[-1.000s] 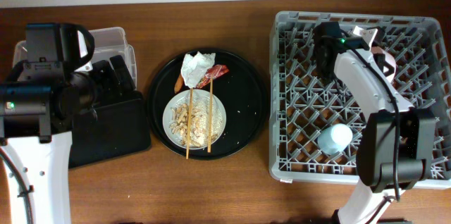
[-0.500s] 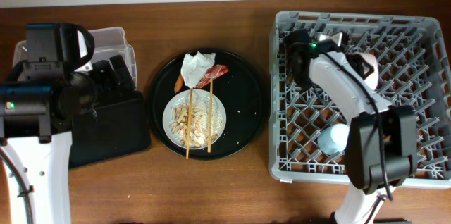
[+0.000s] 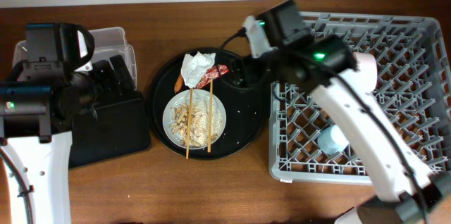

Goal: Sort waste into correct bins and load items into the dishwasher rack

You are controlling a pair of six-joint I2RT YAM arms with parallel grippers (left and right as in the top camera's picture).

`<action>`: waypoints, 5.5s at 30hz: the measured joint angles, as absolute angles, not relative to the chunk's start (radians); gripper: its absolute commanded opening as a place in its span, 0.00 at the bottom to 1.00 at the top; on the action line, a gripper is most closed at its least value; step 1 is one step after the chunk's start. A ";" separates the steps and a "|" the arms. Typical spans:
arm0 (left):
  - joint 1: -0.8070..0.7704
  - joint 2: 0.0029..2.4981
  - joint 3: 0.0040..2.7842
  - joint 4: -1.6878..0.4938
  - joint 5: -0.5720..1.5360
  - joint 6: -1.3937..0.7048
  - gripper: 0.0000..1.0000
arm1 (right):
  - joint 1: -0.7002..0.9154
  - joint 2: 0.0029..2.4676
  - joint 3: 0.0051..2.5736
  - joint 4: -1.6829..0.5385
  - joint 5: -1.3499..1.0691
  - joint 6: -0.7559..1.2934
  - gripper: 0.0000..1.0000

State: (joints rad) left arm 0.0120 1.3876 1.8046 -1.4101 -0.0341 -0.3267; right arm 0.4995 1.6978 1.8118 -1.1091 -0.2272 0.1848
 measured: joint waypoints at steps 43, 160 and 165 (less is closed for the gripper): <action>0.012 1.388 1.805 -1.410 -0.034 -0.327 0.99 | 0.242 1.800 1.629 -1.122 0.038 0.457 0.43; 0.012 1.390 1.806 -1.410 -0.034 -0.327 0.99 | 0.065 0.016 0.139 -0.221 -0.044 0.000 0.98; 0.012 1.390 1.806 -1.410 -0.034 -0.327 0.99 | 0.065 0.015 0.013 -0.073 -0.047 -0.001 0.98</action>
